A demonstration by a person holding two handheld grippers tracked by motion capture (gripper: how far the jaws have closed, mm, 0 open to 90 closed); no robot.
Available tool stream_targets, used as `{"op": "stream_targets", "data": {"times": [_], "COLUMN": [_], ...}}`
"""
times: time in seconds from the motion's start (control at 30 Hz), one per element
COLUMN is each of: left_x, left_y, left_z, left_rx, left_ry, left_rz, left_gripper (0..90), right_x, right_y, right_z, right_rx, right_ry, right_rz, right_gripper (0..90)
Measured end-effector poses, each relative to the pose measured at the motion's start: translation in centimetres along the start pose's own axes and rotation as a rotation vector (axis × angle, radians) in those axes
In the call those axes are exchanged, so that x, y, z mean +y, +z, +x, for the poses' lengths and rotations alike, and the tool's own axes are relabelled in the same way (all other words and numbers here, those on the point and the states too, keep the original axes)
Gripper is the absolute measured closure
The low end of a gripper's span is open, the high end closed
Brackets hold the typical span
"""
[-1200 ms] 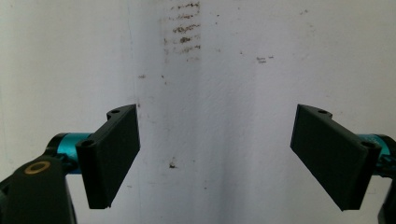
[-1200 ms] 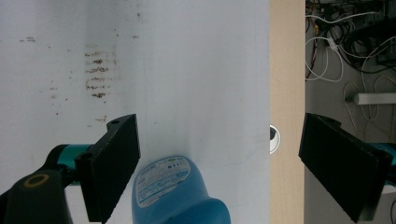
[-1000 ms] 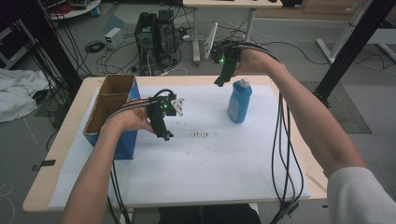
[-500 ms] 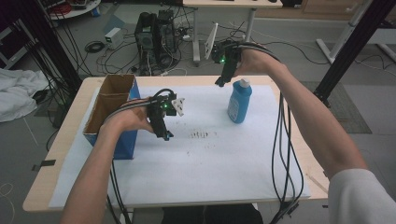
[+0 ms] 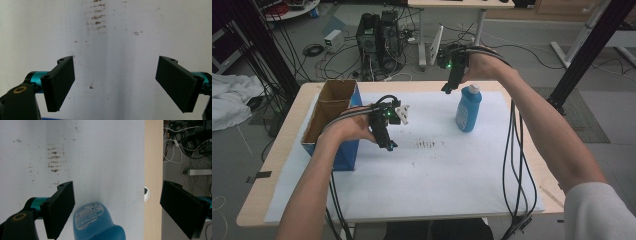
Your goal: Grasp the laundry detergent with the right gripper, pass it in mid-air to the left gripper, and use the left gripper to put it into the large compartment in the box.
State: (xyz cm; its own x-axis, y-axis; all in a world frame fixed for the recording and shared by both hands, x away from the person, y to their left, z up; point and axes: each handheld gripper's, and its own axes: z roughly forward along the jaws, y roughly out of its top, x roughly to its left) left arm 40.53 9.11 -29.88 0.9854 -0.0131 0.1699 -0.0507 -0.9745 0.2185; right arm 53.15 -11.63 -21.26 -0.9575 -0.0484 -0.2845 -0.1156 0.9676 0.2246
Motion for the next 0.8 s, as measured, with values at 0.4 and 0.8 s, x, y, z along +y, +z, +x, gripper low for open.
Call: {"op": "stream_targets", "data": {"times": [0.4,0.8], "left_x": [0.3,0.4], "left_y": [-0.2,-0.1], "left_z": [0.2,0.2], "left_rx": [0.008,0.018], "left_ry": [0.033,0.016], "left_rz": [0.023,0.02], "left_gripper": [15.9,15.8], "right_x": [-0.5,-1.2], "right_y": [-0.3,-0.9], "right_z": [1.5,4.5], "right_rx": [-0.003,-0.018], "right_ry": [0.013,0.044], "right_rz": [-0.016,-0.043], "right_gripper": [11.7,11.7]}}
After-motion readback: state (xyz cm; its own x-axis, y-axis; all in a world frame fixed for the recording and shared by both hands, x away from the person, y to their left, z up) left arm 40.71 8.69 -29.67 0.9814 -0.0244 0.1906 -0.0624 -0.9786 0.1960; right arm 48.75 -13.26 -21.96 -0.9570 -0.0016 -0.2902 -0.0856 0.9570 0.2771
